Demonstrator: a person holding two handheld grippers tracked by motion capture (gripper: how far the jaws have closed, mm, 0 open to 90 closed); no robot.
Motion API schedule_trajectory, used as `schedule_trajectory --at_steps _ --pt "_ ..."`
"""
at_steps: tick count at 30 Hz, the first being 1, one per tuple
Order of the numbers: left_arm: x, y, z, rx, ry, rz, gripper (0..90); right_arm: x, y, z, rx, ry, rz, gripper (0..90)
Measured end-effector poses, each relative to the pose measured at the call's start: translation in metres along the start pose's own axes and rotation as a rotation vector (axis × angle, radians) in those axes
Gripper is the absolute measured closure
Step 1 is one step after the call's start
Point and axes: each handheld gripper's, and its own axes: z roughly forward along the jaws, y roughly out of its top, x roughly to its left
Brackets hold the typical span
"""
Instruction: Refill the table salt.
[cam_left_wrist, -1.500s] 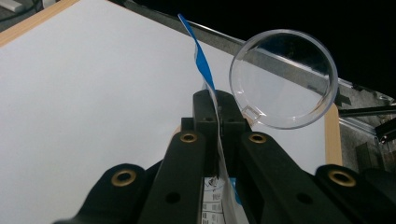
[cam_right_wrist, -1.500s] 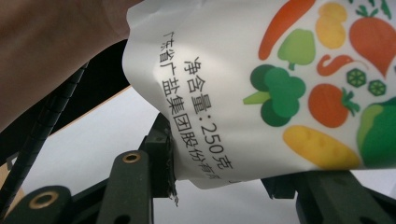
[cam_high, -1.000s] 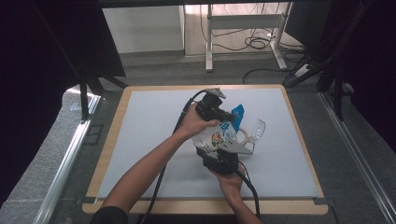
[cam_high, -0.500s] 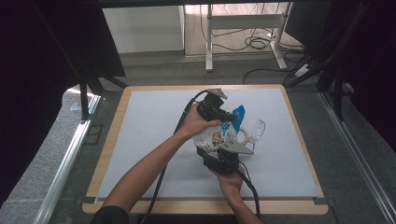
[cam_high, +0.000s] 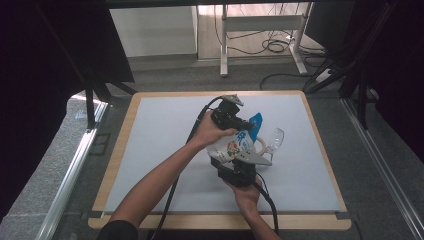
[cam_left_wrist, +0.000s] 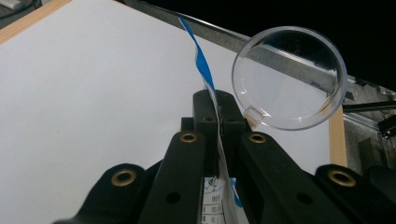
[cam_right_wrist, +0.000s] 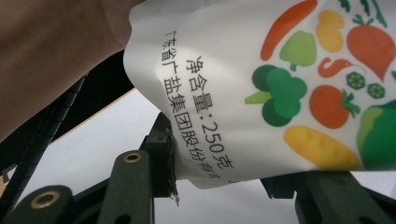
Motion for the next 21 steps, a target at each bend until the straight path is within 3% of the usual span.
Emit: schedule_trajectory --at_steps 21 --pt "0.0005 0.0002 0.0009 0.009 0.002 0.001 89.7 0.0023 0.0000 0.0021 -0.010 -0.013 0.003 55.3"
